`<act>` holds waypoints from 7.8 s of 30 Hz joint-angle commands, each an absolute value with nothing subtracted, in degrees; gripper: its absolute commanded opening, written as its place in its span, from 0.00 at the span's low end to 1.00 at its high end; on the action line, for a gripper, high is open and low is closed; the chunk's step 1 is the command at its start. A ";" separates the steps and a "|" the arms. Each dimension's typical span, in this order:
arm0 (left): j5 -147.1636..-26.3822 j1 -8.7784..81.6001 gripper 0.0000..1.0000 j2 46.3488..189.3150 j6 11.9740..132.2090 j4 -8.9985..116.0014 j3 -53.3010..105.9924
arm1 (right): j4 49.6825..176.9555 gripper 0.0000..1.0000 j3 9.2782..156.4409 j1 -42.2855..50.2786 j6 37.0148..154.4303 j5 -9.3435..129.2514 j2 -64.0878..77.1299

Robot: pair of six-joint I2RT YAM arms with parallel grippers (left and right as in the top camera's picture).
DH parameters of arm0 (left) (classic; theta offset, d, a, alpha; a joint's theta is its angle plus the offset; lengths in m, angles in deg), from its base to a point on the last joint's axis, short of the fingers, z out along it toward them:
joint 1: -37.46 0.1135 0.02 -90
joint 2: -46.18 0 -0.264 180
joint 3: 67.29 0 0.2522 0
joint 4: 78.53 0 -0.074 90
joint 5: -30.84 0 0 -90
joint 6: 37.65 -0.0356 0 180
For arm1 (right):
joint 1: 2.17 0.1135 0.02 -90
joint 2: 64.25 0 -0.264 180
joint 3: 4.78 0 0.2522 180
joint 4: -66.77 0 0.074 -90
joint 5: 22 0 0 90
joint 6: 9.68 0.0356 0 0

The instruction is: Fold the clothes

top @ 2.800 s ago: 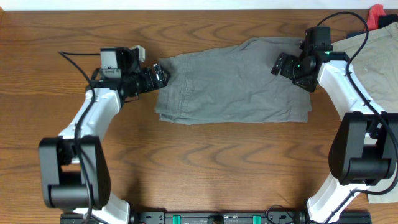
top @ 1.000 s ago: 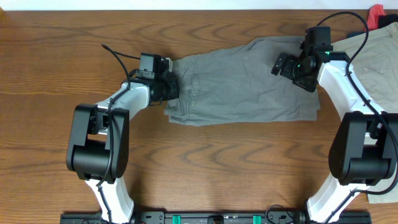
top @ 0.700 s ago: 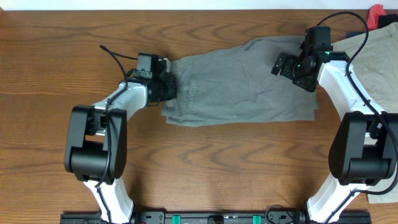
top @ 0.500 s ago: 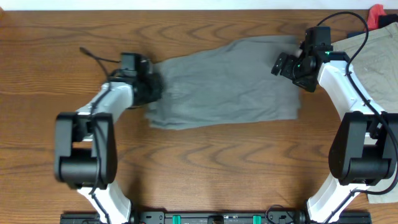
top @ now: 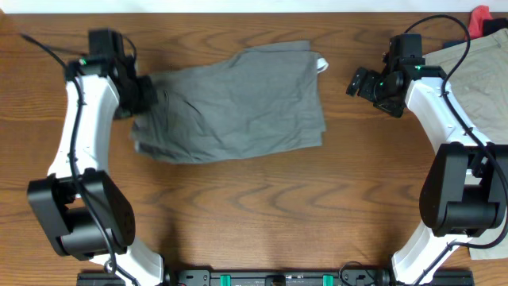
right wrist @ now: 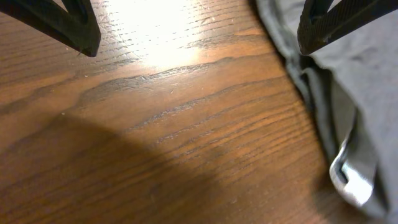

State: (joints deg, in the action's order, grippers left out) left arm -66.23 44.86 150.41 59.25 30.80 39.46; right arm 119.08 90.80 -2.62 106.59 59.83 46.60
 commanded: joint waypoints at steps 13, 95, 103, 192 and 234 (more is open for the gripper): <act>-65.31 26.17 0.06 149.25 55.84 23.50 60.22 | 119.10 0.99 91.74 -2.48 105.75 59.62 46.90; -67.87 9.84 0.11 172.99 59.71 52.09 57.82 | 119.10 0.99 91.74 -2.48 105.75 59.62 46.90; -67.89 10.15 0.11 177.47 59.75 61.21 57.80 | 119.10 0.99 91.74 -2.48 105.75 59.59 46.90; -70.84 56.90 0.06 172.59 77.83 67.15 33.73 | 119.10 0.99 91.74 -1.87 105.75 59.62 46.90; -67.95 54.67 0.15 172.92 105.96 76.94 33.67 | 119.10 0.99 91.74 -1.76 105.75 59.59 46.92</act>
State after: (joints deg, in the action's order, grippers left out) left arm -70.82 53.67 171.72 106.46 76.48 33.71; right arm 119.08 90.80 -2.59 106.59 59.83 46.60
